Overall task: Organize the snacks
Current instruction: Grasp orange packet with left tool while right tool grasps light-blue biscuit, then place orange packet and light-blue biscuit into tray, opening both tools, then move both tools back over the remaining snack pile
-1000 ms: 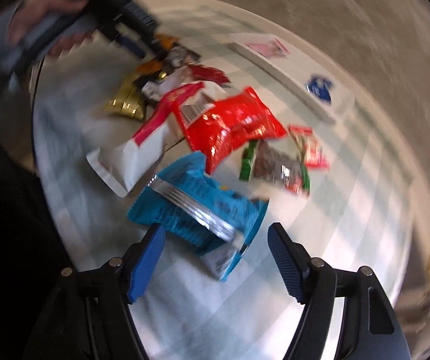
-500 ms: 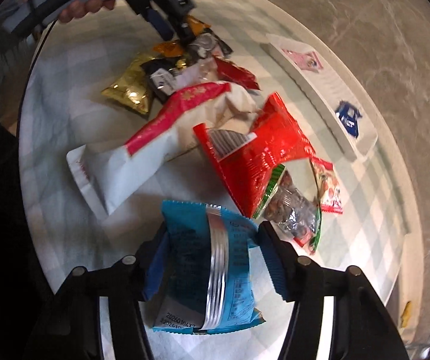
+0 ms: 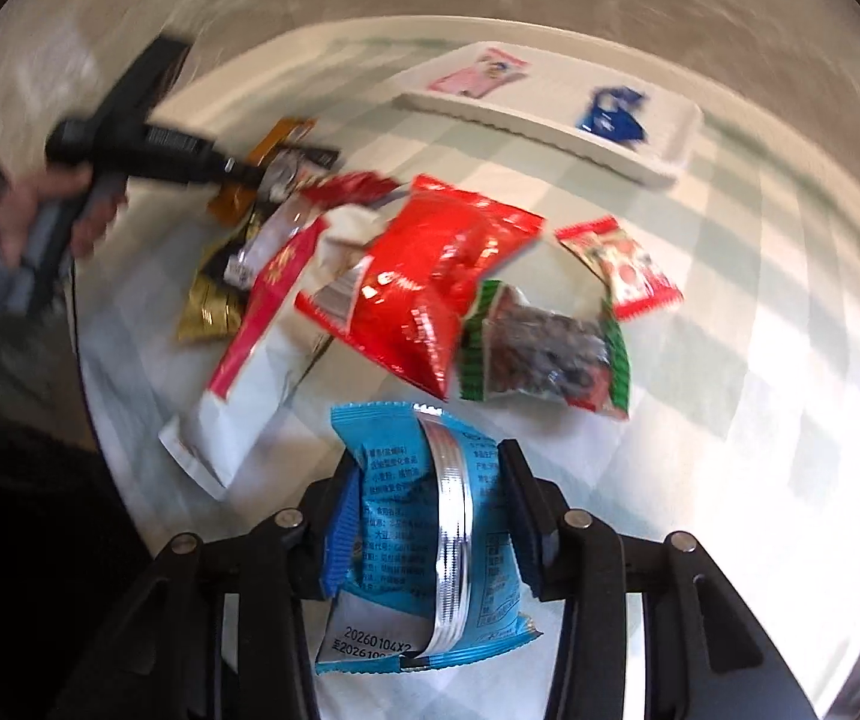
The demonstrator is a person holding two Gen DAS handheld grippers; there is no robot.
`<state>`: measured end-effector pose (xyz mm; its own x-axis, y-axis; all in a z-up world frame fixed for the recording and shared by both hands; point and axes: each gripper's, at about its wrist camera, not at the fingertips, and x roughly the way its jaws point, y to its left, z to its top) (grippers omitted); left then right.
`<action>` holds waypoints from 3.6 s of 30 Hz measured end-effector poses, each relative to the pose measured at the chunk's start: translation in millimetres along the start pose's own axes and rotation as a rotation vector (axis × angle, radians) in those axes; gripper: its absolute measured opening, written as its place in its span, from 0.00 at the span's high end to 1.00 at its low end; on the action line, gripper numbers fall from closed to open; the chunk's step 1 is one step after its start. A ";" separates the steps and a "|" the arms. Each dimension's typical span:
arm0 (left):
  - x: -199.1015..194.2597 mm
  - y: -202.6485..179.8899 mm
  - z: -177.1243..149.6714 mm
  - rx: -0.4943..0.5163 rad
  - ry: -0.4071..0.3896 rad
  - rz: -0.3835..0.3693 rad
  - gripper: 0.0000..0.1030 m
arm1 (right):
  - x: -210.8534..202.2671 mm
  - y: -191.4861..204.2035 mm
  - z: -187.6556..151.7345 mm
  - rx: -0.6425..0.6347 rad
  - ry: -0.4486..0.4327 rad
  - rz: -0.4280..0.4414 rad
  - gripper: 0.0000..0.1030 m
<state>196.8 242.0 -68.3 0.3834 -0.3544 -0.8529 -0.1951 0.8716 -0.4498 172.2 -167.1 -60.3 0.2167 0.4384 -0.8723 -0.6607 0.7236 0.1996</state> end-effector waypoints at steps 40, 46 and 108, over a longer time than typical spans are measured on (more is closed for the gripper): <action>-16.6 -82.8 132.6 0.154 -0.011 -0.255 0.84 | 3.9 -122.5 121.3 0.733 -0.335 0.652 0.56; 15.4 -105.9 167.2 0.190 0.025 -0.255 0.84 | 31.3 -140.5 161.4 0.758 -0.320 0.634 0.56; -28.2 -96.6 33.3 0.300 -0.023 0.036 0.57 | -8.8 -39.0 74.3 0.461 -0.281 0.177 0.31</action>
<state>234.9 179.1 8.0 0.4025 -0.3168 -0.8588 0.0654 0.9458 -0.3182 249.5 -159.6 -27.2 0.3556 0.6539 -0.6678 -0.3360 0.7562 0.5615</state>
